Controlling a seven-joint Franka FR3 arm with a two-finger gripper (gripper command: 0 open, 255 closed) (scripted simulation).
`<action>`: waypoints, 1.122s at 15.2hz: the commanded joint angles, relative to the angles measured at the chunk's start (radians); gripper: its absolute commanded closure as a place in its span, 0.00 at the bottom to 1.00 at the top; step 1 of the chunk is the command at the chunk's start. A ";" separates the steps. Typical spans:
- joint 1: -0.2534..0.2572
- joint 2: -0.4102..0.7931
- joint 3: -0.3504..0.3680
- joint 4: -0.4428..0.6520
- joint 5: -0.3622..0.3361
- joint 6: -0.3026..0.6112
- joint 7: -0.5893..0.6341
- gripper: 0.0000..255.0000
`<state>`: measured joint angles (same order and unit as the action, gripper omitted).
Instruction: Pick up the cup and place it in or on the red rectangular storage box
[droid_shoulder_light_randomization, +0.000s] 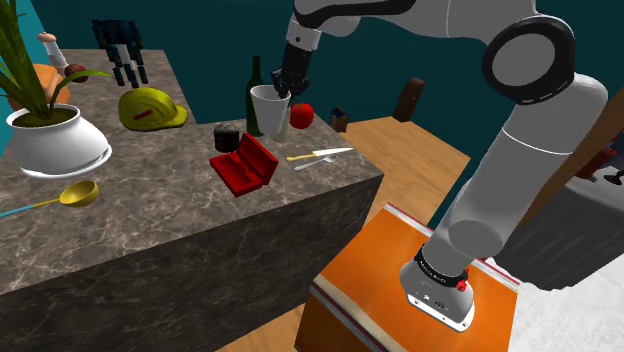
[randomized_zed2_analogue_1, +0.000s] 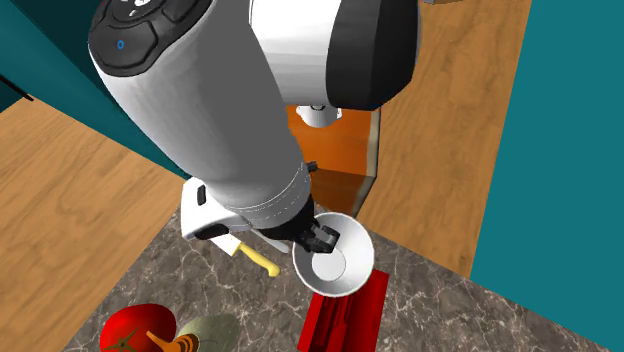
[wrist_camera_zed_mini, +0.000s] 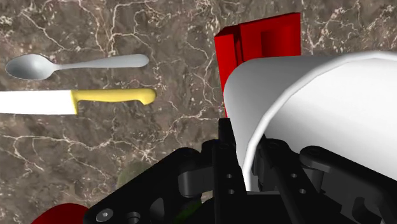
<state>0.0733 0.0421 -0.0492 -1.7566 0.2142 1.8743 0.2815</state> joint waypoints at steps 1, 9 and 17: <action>0.015 0.062 0.014 0.090 -0.002 -0.020 0.035 1.00; 0.050 0.234 0.039 0.298 -0.010 -0.044 0.104 1.00; 0.052 0.236 0.041 0.193 -0.004 0.061 0.085 1.00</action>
<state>0.1251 0.2767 -0.0088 -1.5530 0.2095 1.9232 0.3677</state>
